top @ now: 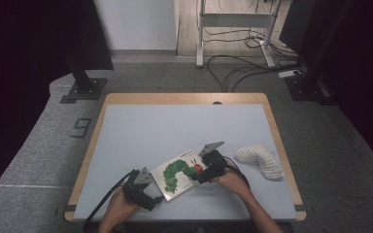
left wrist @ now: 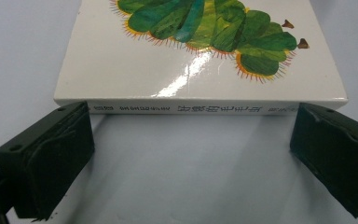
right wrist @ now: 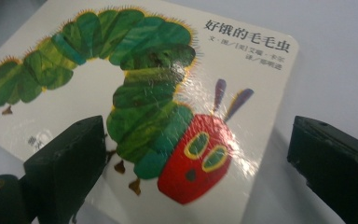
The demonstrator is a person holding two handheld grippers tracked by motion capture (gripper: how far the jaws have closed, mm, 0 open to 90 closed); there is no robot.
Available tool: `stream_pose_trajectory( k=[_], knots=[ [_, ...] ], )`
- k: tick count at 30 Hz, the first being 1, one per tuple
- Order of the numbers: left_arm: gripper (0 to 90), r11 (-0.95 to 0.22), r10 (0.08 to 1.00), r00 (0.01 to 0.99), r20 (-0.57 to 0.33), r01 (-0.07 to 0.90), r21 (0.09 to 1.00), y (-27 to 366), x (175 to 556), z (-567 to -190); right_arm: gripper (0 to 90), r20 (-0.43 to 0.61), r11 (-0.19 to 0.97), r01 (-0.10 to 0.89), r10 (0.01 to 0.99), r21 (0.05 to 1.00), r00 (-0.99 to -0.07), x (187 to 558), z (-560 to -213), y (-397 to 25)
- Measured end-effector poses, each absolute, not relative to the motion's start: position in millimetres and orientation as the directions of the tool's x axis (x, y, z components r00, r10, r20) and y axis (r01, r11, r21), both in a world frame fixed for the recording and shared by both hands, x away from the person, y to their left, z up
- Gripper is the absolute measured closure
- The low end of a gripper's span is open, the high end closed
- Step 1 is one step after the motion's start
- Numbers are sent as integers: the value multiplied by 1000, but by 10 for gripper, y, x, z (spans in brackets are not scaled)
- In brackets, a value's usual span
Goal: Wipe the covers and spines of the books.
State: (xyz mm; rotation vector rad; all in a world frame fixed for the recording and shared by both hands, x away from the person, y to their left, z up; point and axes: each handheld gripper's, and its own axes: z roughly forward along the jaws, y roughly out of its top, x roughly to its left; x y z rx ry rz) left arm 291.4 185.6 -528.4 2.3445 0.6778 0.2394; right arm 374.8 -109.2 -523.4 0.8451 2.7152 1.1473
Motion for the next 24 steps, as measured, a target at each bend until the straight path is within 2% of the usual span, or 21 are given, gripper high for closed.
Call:
stream_pose_trajectory(
  k=[11,16,24],
  knots=[
    [0,-637,530,848,-10,406,655,1857,2914,-5284,0,168,543,473,516,694,-840,3791,-5270,-985],
    [0,-637,530,848,-11,406,656,1857,2915,-5284,11,233,491,511,521,706,-821,3819,-5268,-1031],
    [0,-637,529,848,-10,405,656,1856,2915,-5284,17,213,466,482,517,742,-829,3771,-5091,-1057]
  ],
)
